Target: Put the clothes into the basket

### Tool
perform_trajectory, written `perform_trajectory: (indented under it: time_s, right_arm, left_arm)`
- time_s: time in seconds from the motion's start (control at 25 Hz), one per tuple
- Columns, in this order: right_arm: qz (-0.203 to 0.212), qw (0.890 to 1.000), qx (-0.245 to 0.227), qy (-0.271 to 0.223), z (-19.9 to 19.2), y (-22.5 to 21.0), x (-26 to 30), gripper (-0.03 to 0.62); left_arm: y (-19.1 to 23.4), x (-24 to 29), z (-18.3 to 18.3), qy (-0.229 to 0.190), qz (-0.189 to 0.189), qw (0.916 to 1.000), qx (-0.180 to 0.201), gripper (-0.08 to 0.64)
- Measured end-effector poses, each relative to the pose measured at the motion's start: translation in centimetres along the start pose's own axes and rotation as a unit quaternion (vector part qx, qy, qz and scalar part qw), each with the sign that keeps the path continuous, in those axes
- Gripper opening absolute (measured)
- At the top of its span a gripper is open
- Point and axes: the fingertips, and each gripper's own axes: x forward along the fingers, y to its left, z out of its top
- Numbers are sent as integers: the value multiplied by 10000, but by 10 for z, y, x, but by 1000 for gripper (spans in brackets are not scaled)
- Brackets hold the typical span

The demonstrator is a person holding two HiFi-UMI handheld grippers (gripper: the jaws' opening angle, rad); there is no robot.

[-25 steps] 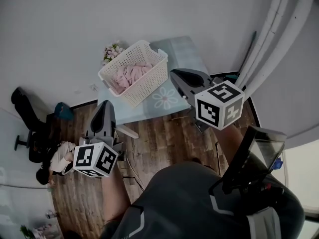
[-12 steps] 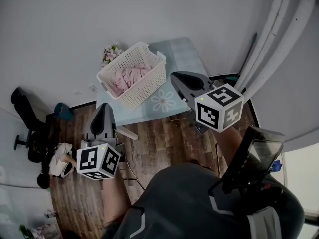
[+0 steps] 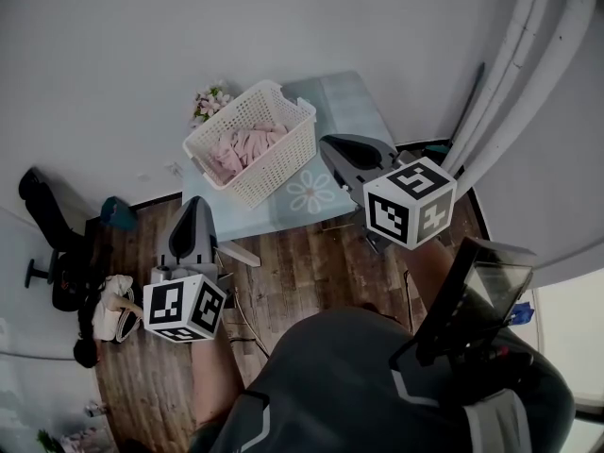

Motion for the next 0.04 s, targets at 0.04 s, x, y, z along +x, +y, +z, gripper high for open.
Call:
perform_trajectory:
  time_s: [0.04]
  right_arm:
    - [-18, 10000, -8, 1, 0, 0, 0, 14]
  left_arm:
    - [1, 0, 0, 2, -9, 10000, 1, 9]
